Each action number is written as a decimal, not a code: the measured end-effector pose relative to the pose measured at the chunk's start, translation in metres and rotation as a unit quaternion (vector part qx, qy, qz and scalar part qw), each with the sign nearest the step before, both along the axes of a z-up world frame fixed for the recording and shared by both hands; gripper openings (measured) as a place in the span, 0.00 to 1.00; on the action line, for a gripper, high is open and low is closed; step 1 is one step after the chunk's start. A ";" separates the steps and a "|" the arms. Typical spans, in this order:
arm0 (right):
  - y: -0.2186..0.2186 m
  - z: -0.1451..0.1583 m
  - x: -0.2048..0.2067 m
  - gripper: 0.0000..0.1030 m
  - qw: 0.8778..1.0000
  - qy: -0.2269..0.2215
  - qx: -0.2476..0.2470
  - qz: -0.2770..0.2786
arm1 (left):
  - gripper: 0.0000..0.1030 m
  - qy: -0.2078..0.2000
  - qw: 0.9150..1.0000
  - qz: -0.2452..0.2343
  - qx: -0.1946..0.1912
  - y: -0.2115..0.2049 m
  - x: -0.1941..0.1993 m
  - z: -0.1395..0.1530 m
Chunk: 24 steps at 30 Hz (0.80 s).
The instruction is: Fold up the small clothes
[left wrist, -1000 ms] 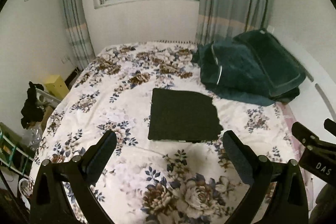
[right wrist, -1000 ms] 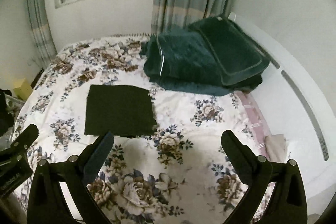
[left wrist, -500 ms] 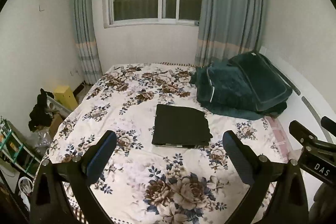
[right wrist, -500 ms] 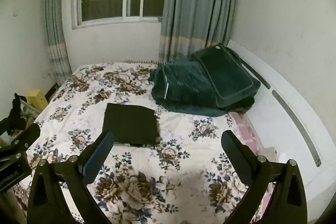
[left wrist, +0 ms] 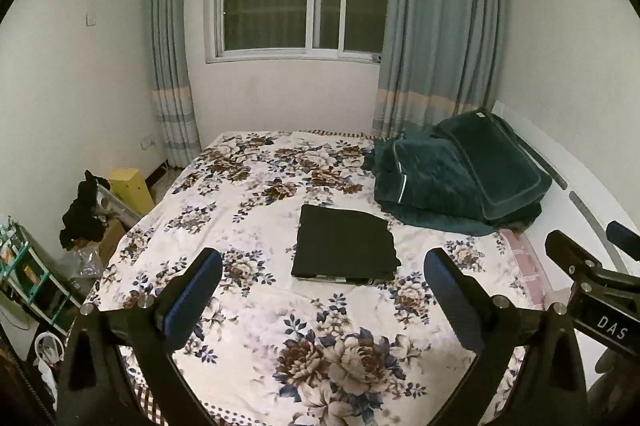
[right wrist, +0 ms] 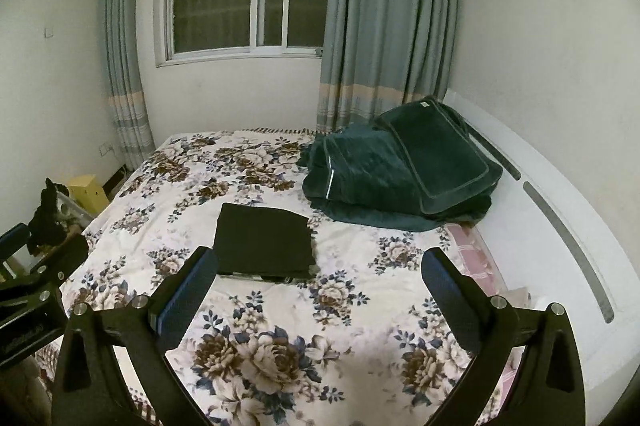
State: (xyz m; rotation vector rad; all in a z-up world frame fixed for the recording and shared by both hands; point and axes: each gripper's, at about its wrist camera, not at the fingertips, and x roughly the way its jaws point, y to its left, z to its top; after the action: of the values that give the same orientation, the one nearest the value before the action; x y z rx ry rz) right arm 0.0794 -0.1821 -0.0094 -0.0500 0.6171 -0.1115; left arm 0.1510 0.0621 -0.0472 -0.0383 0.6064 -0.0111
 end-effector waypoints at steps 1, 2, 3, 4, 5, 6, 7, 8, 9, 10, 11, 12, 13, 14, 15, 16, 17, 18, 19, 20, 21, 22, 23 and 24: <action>-0.001 0.000 0.001 1.00 1.000 0.001 0.001 0.001 | 1.00 0.000 1.000 0.001 0.000 0.000 -0.002 0.000; 0.000 0.000 0.000 1.00 1.000 0.001 0.002 0.001 | 1.00 0.001 1.000 0.002 0.000 0.000 -0.003 0.000; 0.000 0.000 -0.001 1.00 1.000 0.001 0.002 0.001 | 1.00 0.001 1.000 0.003 -0.001 -0.001 -0.004 0.000; -0.001 -0.001 0.002 1.00 1.000 0.001 0.001 0.001 | 1.00 0.002 1.000 0.004 -0.002 -0.001 -0.006 0.000; -0.001 -0.002 0.001 1.00 1.000 0.002 0.001 0.001 | 1.00 0.003 1.000 0.005 -0.002 -0.002 -0.007 0.000; -0.001 -0.001 0.000 1.00 1.000 0.003 0.002 0.002 | 1.00 0.004 1.000 0.005 -0.001 -0.002 -0.008 0.000; -0.001 -0.001 0.000 1.00 1.000 0.003 0.003 0.004 | 1.00 0.003 1.000 0.006 -0.001 -0.002 -0.009 0.000; -0.001 -0.001 0.000 1.00 1.000 0.003 0.003 0.005 | 1.00 0.003 1.000 0.008 0.000 -0.002 -0.010 0.001; -0.001 -0.002 -0.001 1.00 1.000 0.004 0.004 0.007 | 1.00 0.004 1.000 0.008 0.001 -0.002 -0.010 0.001; -0.002 -0.003 0.001 1.00 1.000 0.004 0.005 0.009 | 1.00 0.004 1.000 0.007 0.001 -0.003 -0.010 0.000; -0.003 -0.002 -0.001 1.00 1.000 0.003 0.006 0.009 | 1.00 0.003 1.000 0.010 0.003 -0.003 -0.010 0.001; -0.002 -0.003 0.000 1.00 1.000 0.003 0.007 0.010 | 1.00 0.003 1.000 0.010 0.004 -0.003 -0.010 0.000; -0.002 -0.004 0.000 1.00 1.000 0.005 0.008 0.012 | 1.00 0.004 1.000 0.008 0.004 -0.003 -0.010 0.000; -0.002 -0.004 -0.001 1.00 1.000 0.006 0.008 0.013 | 1.00 0.005 1.000 0.008 0.005 -0.003 -0.010 -0.001; -0.003 -0.004 0.001 1.00 1.000 0.005 0.008 0.014 | 1.00 0.005 1.000 0.009 0.006 -0.003 -0.010 0.000; -0.003 -0.004 0.003 1.00 1.000 0.006 0.008 0.015 | 1.00 0.005 1.000 0.009 0.005 -0.003 -0.010 0.000; -0.003 -0.004 0.003 1.00 1.000 0.007 0.007 0.016 | 1.00 0.005 1.000 0.010 0.005 -0.003 -0.011 -0.001; -0.003 -0.005 0.001 1.00 1.000 0.007 0.009 0.014 | 1.00 0.005 1.000 0.010 0.006 -0.003 -0.011 -0.001; -0.003 -0.005 0.003 1.00 1.000 0.006 0.010 0.014 | 1.00 0.004 1.000 0.010 0.007 -0.004 -0.011 -0.001; -0.003 -0.004 0.001 1.00 1.000 0.005 0.009 0.015 | 1.00 0.003 1.000 0.010 0.006 -0.004 -0.012 -0.001; -0.004 -0.005 0.002 1.00 1.000 0.005 0.008 0.015 | 1.00 0.003 1.000 0.011 0.007 -0.003 -0.012 -0.002; -0.004 -0.005 0.001 1.00 1.000 0.004 0.009 0.015 | 1.00 0.002 1.000 0.012 0.009 -0.004 -0.012 -0.002; -0.004 -0.005 0.001 1.00 1.000 0.004 0.011 0.015 | 1.00 0.001 1.000 0.012 0.009 -0.004 -0.012 -0.002; -0.004 -0.004 0.005 1.00 1.000 0.005 0.012 0.017 | 1.00 0.001 1.000 0.010 0.009 -0.004 -0.012 -0.002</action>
State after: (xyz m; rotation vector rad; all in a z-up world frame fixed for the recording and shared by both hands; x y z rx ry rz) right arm 0.0843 -0.1861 -0.0137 -0.0387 0.6264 -0.0710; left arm 0.1389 0.0584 -0.0489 -0.0275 0.6074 0.0143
